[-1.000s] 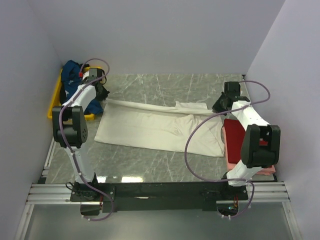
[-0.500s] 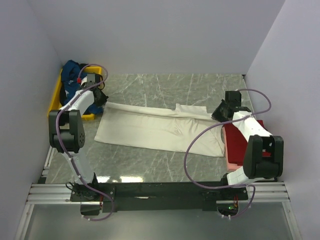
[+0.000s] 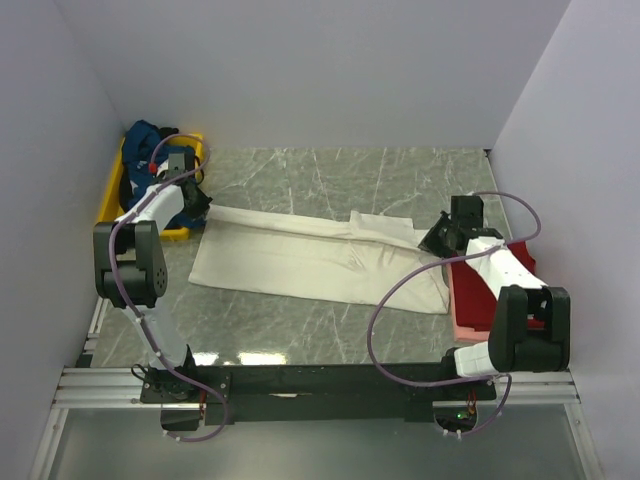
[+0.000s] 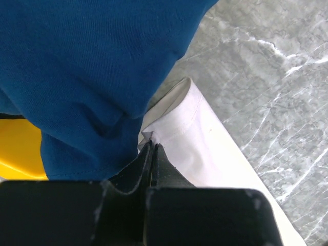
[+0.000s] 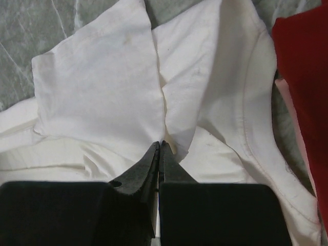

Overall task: Fold and stack the t-shirts
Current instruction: Fold the tshirt

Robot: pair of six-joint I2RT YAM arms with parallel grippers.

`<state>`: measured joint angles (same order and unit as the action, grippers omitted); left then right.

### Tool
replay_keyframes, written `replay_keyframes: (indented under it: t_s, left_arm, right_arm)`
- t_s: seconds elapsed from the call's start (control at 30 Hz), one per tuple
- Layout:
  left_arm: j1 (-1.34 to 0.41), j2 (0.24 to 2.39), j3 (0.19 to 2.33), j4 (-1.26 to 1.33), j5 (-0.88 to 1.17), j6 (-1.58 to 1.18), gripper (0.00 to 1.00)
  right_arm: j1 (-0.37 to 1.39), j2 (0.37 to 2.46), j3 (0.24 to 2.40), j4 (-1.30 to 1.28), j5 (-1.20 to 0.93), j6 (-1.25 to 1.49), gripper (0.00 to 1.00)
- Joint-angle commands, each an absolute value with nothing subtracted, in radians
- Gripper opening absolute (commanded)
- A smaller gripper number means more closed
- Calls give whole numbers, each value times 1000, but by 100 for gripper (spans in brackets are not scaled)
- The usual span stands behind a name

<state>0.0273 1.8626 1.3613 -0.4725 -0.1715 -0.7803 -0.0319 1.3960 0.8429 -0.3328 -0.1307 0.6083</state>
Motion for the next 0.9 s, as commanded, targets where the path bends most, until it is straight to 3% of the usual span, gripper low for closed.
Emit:
replay_keyframes:
  t_s: [0.0,0.57,0.63,0.73,0.77,0.87]
  left_arm:
    - [34,1819,1350,-443,-170,-792,0]
    - [35,1841,1286,-442,-192,-824,0]
    - [35,1833,1264,-434,-181,-827,1]
    - [35,1801,1243,-430,-173,-836,24]
    - [35,1789,1233,-414,-163,-836,37]
    - [35,1738,1201,-396,-137,-838,54]
  right_arm:
    - [-48,1361,818,-301,-163,612,0]
    - [-98,1335,675,-273,-207,615,0]
    - [-103,1347,672,-265,-213,617,5]
    - [-104,1330,676,-270,-210,617,29]
    - [-104,1321,681,-273,-209,617,40]
    - [-103,1289,696,-288,-204,614,49]
